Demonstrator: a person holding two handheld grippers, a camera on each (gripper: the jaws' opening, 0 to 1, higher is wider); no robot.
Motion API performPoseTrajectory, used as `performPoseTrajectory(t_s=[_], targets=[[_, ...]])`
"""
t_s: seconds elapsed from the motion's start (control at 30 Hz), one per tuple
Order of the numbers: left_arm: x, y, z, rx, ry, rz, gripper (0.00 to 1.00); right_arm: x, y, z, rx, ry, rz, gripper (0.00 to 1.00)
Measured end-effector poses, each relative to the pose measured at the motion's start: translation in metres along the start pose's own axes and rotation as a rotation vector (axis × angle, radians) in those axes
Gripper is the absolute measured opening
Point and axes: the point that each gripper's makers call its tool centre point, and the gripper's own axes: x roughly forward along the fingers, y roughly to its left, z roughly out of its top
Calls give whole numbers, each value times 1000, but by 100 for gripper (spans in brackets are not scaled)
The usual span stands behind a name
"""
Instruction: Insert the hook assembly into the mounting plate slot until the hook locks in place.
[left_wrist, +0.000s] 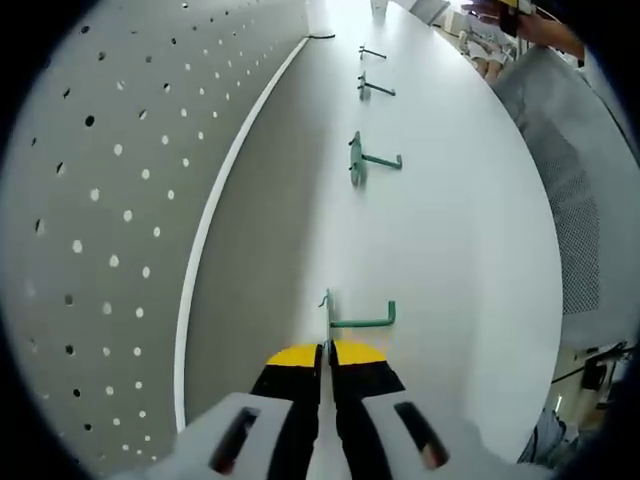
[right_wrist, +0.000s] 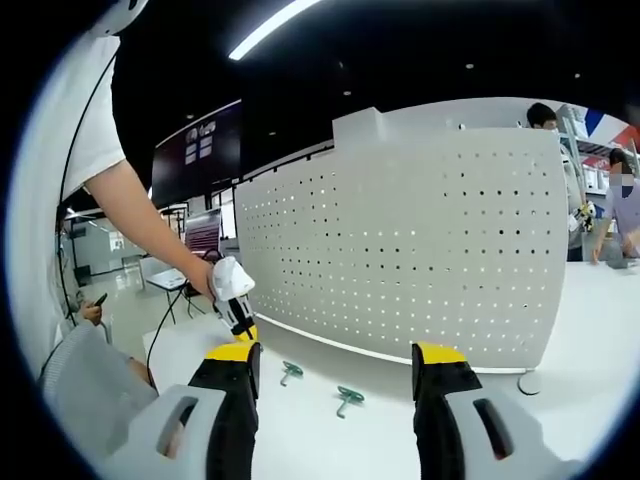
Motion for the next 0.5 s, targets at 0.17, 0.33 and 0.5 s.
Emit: performPoseTrajectory(t_s=[0.17,0.33,0.5], targets=[[-1,0,0,4,1,-1,4,0,-1,1,-3,-1,-4,59],[-1,-2,1,38,-12,26,4,-1,-1,1,-2,-4,-6,59],[-1,5,4,-18,-69,75,3,0,-1,0,-1,-1,-3,59]])
